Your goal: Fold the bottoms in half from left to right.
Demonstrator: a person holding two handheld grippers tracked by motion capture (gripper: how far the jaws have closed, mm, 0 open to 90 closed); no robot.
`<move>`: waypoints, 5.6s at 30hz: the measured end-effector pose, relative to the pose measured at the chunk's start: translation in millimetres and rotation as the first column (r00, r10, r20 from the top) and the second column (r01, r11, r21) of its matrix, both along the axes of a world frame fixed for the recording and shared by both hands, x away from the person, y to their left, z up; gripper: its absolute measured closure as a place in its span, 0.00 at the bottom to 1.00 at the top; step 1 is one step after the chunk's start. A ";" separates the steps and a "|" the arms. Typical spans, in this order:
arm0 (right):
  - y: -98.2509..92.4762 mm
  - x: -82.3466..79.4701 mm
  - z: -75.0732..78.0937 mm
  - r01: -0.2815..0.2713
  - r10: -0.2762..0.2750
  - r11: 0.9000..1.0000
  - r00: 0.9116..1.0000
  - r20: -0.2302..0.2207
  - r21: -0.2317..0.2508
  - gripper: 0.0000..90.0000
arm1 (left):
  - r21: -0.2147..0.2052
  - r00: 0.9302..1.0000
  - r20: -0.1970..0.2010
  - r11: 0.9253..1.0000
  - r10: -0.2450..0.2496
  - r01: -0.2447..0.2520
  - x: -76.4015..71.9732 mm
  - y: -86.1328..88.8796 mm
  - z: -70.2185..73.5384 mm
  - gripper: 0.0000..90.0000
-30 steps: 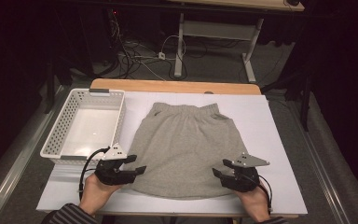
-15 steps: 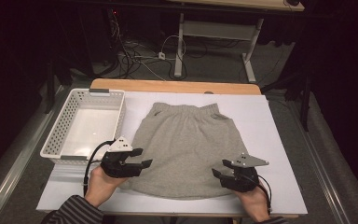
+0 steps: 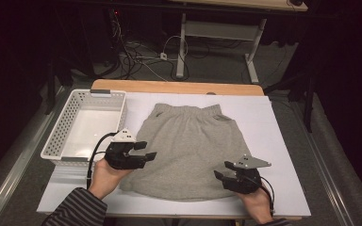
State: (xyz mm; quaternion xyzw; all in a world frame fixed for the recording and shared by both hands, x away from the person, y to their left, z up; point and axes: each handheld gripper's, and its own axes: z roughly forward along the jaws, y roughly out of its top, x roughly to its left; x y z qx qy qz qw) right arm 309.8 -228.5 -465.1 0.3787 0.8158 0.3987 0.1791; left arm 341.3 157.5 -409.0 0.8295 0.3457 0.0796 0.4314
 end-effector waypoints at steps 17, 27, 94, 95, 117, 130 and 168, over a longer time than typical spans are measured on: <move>0.4 0.3 -0.9 -0.005 0.005 1.000 1.000 -0.005 -0.005 0.49 | 0.041 1.000 0.003 0.999 -0.010 0.010 19.6 -14.9 10.1 0.47; 0.4 0.5 -1.3 -0.008 0.008 1.000 1.000 -0.006 -0.007 0.49 | 0.054 1.000 0.002 0.999 -0.008 0.008 31.1 -22.1 13.8 0.47; 1.1 2.1 -3.7 -0.030 0.030 1.000 0.999 -0.027 -0.007 0.49 | 0.146 0.964 -0.163 0.971 0.210 -0.187 176.2 -30.4 8.4 0.32; 1.0 2.1 -3.7 -0.031 0.030 1.000 0.999 -0.027 -0.007 0.49 | 0.144 0.963 -0.167 0.971 0.214 -0.190 178.5 -30.6 7.2 0.32; 1.6 2.6 -5.0 -0.040 0.039 0.999 0.999 -0.035 -0.010 0.49 | 0.251 0.915 -0.288 0.944 0.284 -0.214 207.8 -42.6 -31.2 0.28; 1.1 2.4 -5.0 -0.046 0.045 0.999 0.998 -0.035 -0.008 0.49 | 0.280 0.876 -0.329 0.923 0.352 -0.265 215.5 -34.4 -43.5 0.36; 0.7 2.5 -4.4 -0.040 0.041 0.999 0.998 -0.046 0.023 0.50 | 0.279 0.871 -0.401 0.944 0.283 -0.178 206.5 -35.4 -20.3 0.90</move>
